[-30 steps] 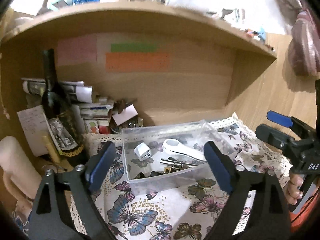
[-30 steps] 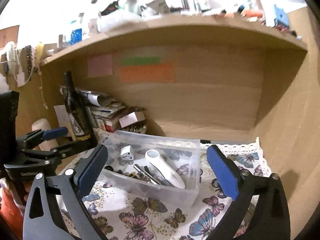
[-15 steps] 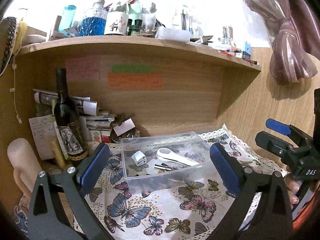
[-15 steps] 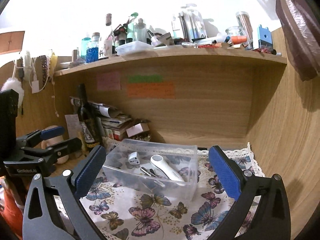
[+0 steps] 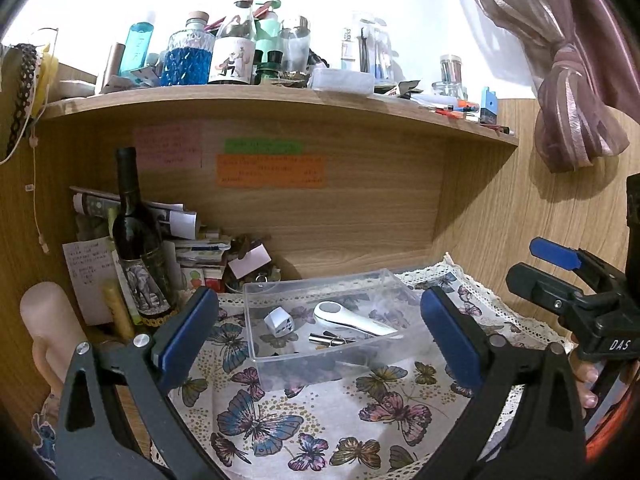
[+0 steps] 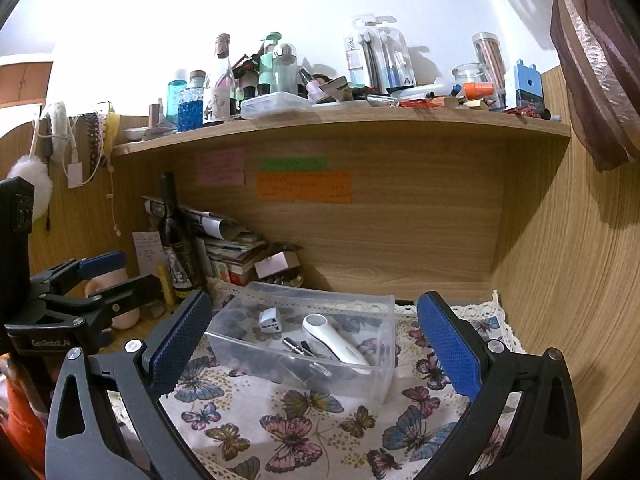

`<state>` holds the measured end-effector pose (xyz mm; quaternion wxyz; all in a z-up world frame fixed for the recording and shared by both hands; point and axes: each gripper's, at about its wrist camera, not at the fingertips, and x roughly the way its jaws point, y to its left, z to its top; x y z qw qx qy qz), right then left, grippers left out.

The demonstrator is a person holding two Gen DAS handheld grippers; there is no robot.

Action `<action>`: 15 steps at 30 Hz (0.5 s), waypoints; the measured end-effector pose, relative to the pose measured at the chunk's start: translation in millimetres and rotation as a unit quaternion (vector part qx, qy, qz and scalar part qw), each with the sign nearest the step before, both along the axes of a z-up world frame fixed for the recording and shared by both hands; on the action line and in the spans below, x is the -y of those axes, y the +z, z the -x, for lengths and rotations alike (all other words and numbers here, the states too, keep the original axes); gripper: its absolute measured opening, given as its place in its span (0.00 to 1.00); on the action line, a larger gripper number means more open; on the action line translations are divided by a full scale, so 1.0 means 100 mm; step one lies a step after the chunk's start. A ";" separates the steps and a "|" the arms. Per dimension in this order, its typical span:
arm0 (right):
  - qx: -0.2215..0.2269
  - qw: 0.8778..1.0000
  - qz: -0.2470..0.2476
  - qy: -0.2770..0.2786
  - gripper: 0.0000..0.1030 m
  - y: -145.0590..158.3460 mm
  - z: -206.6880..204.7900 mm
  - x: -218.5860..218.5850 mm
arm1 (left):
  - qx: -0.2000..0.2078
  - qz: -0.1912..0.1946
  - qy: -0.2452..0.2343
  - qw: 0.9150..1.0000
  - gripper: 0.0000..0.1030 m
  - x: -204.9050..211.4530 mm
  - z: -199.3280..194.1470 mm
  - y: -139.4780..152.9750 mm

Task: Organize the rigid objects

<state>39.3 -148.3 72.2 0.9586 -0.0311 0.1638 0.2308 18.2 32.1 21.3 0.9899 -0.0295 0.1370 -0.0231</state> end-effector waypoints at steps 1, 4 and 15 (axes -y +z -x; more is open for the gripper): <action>0.000 1.000 0.000 0.000 1.00 0.00 0.00 0.00 | 0.000 0.000 0.000 1.000 0.99 0.01 0.00 0.00; 0.000 1.000 -0.001 0.001 1.00 0.00 0.00 0.01 | 0.001 0.000 0.002 1.000 0.99 0.01 0.00 0.00; 0.002 1.000 -0.003 0.000 1.00 0.02 0.01 0.01 | 0.001 -0.001 0.001 1.000 0.99 0.00 -0.01 0.02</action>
